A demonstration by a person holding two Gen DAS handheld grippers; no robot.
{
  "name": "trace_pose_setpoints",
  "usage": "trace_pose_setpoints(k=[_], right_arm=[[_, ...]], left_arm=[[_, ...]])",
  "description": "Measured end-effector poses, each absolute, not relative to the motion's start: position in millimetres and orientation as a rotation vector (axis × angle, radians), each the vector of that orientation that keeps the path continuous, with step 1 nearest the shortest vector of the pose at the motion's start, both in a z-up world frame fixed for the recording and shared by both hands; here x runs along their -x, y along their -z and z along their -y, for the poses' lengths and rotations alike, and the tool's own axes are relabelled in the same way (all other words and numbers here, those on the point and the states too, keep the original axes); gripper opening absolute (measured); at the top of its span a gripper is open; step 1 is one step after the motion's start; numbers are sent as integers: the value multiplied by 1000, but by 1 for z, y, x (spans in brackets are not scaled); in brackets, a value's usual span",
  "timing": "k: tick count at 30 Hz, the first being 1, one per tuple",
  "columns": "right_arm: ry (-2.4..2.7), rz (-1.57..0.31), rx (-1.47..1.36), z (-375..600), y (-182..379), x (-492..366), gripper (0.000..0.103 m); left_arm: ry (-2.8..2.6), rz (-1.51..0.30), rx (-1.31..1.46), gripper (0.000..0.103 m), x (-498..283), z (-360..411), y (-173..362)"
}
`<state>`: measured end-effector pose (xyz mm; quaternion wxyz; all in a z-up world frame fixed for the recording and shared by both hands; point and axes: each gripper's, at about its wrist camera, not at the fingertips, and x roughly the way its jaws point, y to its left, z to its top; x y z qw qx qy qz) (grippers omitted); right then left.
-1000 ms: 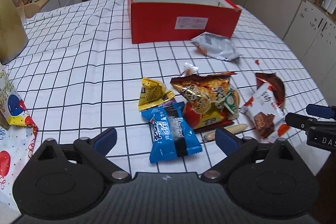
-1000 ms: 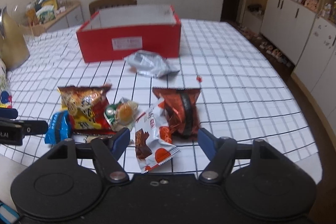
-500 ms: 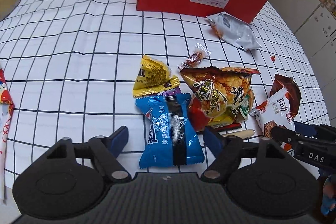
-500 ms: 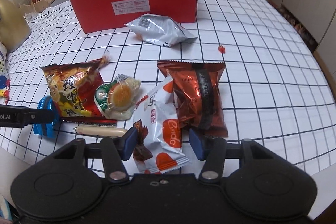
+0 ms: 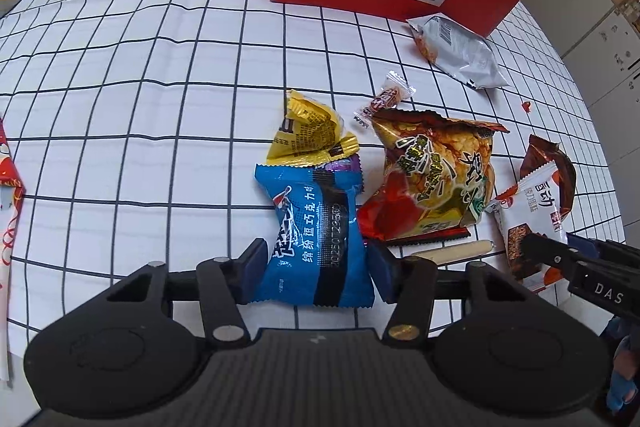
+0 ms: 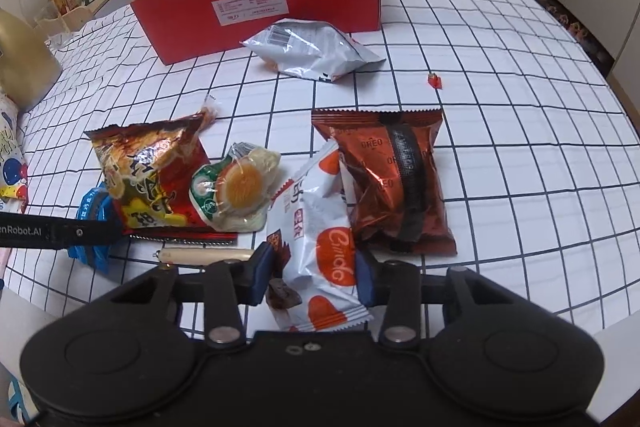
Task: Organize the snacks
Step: 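Grasp the blue packet with the left tool while the right tool grasps the white-orange wafer packet, then carry both packets over the red box and open both tools to drop them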
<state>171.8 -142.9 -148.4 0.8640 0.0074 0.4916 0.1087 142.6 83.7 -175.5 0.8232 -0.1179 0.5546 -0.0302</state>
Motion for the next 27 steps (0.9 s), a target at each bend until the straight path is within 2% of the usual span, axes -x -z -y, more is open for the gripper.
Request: trace_pose_setpoints(k=[3, 9, 27], right_arm=[[-216, -1007, -11, 140, 144, -167, 35], [-205, -962, 29, 130, 136, -156, 27], [-174, -811, 128, 104, 78, -134, 25]], left_arm=[[56, -1172, 249, 43, -139, -89, 174], [45, -1165, 251, 38, -134, -99, 170], [106, -1067, 240, 37, -127, -114, 121]])
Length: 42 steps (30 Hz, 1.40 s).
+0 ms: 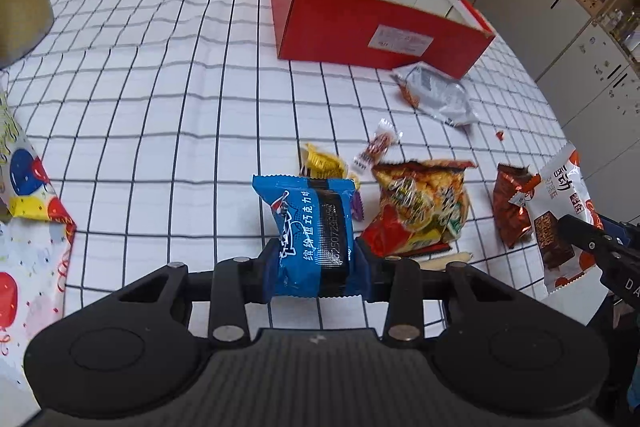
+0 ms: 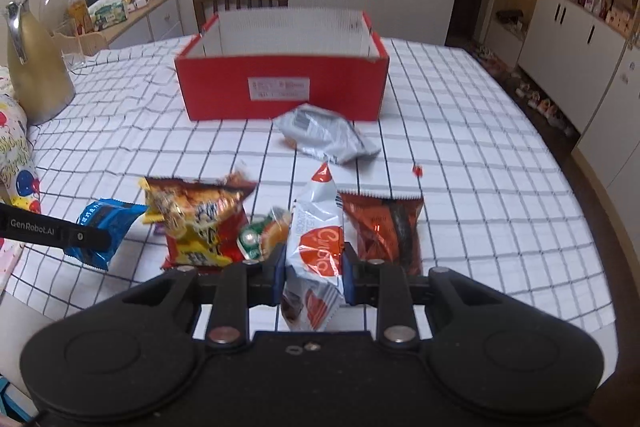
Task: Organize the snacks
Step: 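Carry both packets over the red box and open both tools to drop them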
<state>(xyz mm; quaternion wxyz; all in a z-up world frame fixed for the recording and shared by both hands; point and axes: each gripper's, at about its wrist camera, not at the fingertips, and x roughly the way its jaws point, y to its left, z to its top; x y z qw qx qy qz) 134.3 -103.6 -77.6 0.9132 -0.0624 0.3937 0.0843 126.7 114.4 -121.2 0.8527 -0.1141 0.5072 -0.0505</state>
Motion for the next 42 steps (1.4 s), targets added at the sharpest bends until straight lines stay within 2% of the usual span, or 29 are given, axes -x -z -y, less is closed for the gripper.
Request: trace_pose_setpoints(k=[12, 22, 34, 42], right_arm=[[-206, -688, 207, 94, 25, -160, 25], [-283, -604, 229, 93, -10, -232, 25], [-332, -600, 246, 93, -11, -338, 25], [-339, -650, 268, 87, 11, -392, 25]], left_arm=[[151, -957, 237, 37, -162, -106, 60], [112, -871, 200, 37, -229, -85, 22], [63, -843, 158, 37, -329, -57, 8], [12, -871, 90, 35, -393, -44, 29]])
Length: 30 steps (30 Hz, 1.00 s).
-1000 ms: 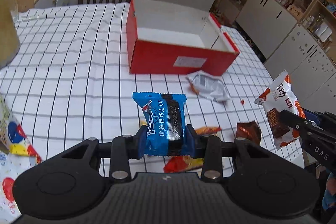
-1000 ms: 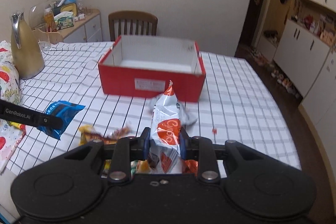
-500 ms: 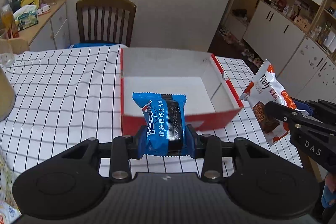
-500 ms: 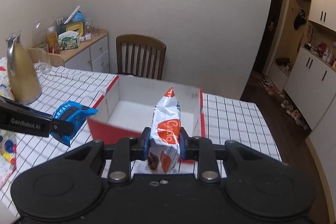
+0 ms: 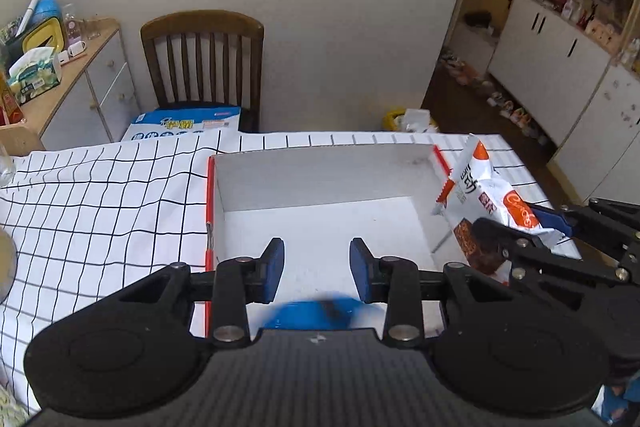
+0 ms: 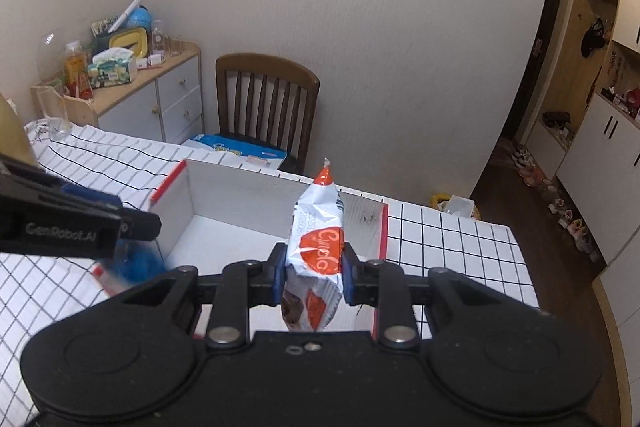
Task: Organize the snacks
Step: 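Carry both packets over the red box and open both tools to drop them, then withdraw both open tools from the box back toward the snack pile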
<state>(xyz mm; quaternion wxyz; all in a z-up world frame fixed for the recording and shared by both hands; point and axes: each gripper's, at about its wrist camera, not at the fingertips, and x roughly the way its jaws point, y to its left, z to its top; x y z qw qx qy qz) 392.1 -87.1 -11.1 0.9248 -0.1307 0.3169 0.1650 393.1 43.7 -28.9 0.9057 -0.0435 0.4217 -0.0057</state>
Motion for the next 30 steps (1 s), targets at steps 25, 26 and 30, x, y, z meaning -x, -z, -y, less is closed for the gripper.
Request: trace_pose_setpoints(k=[25, 26, 30], right_arm=[[-394, -927, 328, 67, 105, -456, 31], [-397, -924, 326, 68, 104, -456, 32], [-402, -902, 305, 73, 94, -452, 37]], left_arm=[[-84, -1088, 79, 34, -431, -37, 118], [-82, -1085, 79, 34, -430, -37, 117], [-79, -1073, 70, 34, -424, -35, 113]])
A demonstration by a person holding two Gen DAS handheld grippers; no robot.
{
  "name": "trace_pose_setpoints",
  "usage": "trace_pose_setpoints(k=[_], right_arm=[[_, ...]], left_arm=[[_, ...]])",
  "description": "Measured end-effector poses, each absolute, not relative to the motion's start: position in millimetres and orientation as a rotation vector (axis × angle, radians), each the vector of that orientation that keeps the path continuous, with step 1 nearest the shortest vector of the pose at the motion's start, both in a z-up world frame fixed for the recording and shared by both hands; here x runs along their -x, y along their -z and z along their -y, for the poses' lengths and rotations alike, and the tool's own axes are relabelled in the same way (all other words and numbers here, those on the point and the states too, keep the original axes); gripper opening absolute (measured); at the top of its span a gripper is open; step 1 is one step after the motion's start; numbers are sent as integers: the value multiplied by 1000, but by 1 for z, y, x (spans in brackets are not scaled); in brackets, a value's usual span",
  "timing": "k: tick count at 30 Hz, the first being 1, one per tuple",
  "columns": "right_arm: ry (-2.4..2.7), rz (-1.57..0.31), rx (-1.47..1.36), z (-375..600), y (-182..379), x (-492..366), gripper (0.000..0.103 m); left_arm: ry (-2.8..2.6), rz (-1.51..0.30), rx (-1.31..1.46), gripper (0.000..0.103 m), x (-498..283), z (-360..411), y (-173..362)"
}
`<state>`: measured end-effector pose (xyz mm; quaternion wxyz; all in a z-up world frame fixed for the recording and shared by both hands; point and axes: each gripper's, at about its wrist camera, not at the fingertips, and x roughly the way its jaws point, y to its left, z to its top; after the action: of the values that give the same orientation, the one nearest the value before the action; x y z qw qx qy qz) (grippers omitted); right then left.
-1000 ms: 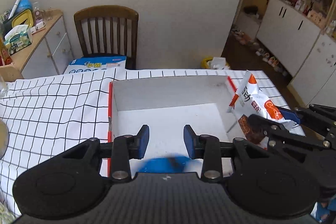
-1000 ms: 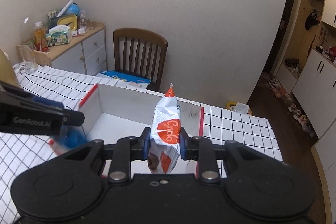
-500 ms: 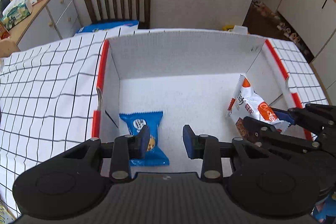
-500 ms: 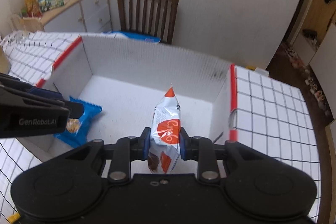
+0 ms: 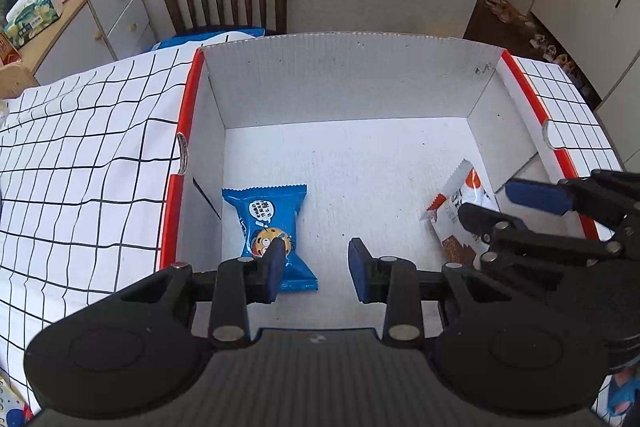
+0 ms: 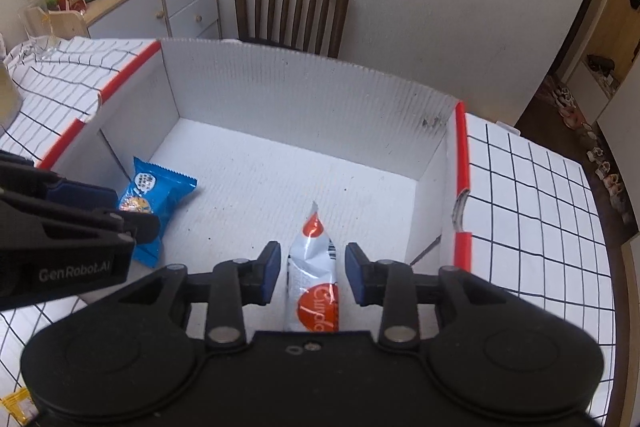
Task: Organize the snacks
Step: 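Withdraw both open tools from the box back toward the snack pile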
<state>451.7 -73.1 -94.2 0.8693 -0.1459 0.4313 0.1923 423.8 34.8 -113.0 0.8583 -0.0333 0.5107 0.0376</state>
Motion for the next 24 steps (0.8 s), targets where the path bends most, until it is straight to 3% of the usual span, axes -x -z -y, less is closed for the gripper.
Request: trace_pose_setpoints(k=[11, 24], right_arm=[[-398, -837, 255, 89, 58, -424, 53], [-355, -768, 196, 95, 20, -373, 60]], left_arm=[[-65, -1020, 64, 34, -395, -30, 84], [-7, -946, 59, 35, -345, -33, 45]])
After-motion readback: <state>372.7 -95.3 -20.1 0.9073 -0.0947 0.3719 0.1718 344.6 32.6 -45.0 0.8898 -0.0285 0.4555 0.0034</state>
